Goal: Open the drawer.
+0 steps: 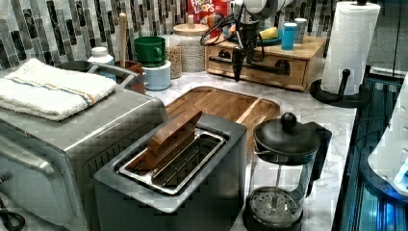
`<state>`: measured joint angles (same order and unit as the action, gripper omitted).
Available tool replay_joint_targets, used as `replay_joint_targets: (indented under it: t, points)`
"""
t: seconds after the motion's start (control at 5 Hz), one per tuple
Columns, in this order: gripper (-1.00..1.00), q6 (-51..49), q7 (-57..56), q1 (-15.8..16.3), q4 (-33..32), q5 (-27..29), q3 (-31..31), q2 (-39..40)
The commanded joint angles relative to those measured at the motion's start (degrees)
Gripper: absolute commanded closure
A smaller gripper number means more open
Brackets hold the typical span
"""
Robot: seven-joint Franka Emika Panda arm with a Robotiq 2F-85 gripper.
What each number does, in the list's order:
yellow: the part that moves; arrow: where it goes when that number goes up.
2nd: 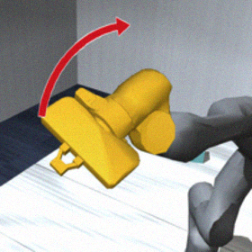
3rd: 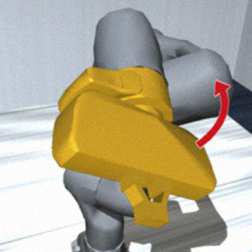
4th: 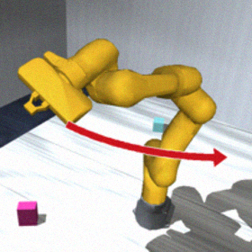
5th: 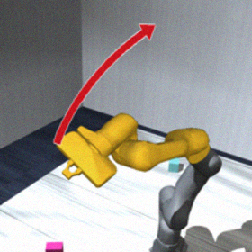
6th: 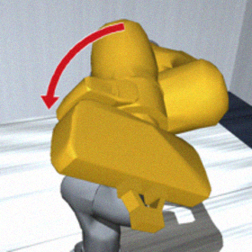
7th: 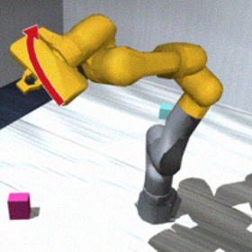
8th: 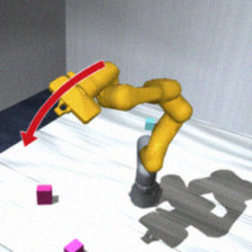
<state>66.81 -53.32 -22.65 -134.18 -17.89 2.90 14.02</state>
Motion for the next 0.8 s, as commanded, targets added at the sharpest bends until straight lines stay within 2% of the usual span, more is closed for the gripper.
replay_joint_targets:
  t: [0.2,0.6,0.8]
  points:
    - [-1.00,2.8,1.3,5.5,-1.3,0.0,-6.3,1.2]
    - [-1.00,1.8,12.8,12.3,-1.8,-5.3,-5.8,1.4]
    - [-1.00,-0.7,12.9,12.4,-0.5,-3.1,-8.0,0.8]
